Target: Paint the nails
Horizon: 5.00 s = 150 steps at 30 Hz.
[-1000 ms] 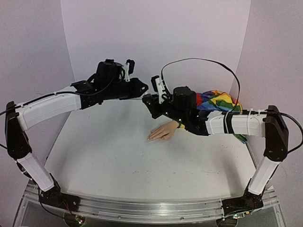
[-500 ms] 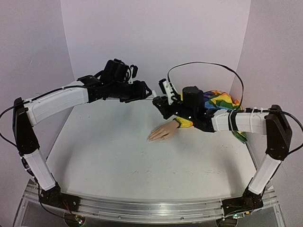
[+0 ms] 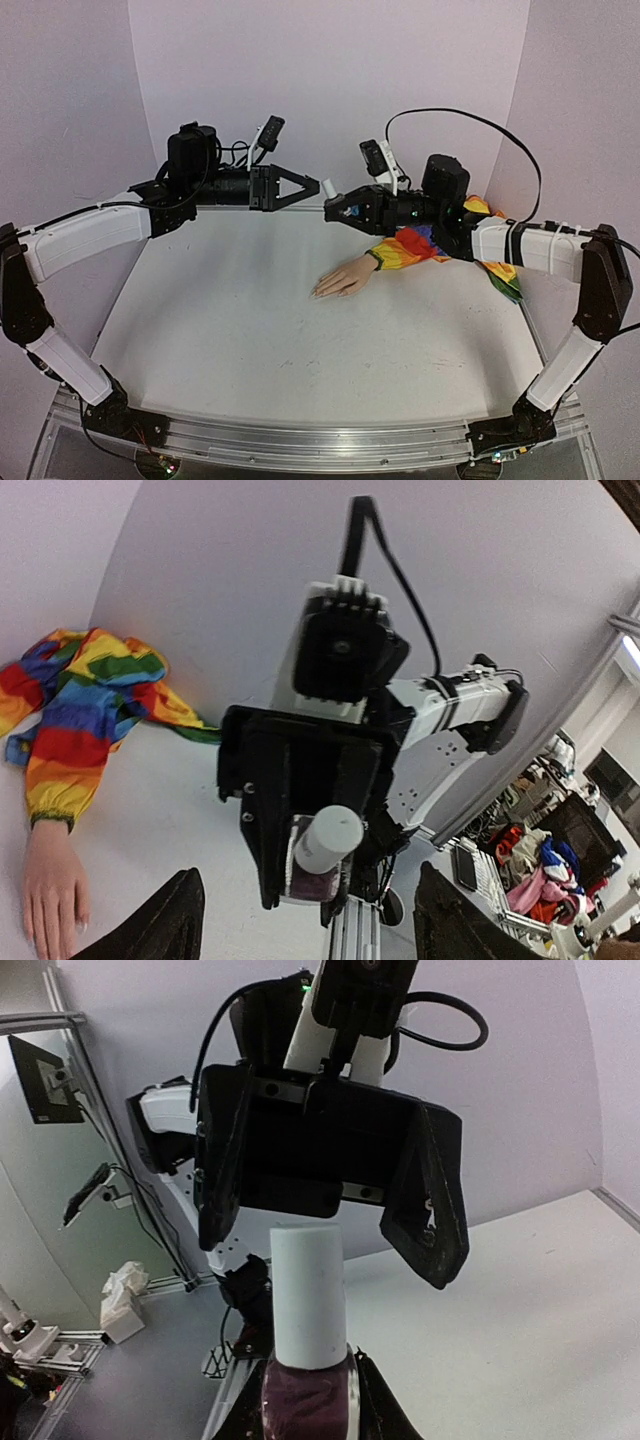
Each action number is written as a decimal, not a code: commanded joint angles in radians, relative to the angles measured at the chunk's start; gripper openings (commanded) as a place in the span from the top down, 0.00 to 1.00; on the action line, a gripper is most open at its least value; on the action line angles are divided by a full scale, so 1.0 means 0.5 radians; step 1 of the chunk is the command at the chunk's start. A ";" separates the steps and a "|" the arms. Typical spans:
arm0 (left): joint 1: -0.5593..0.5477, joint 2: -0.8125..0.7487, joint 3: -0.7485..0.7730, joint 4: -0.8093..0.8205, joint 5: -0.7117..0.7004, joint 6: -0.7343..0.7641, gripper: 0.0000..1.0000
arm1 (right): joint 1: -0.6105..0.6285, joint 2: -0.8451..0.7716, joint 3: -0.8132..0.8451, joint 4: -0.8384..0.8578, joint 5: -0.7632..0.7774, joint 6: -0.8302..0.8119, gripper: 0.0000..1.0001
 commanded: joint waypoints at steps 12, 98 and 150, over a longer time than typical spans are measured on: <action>-0.121 0.091 0.198 0.507 0.309 0.040 0.45 | -0.008 0.110 0.063 0.915 -0.288 0.713 1.00; -0.110 0.215 0.298 0.551 0.099 -0.193 0.61 | -0.005 0.146 0.250 0.617 -0.234 0.662 1.00; -0.020 0.081 0.049 0.634 0.268 -0.308 0.21 | -0.040 0.028 0.061 0.335 -0.313 0.403 1.00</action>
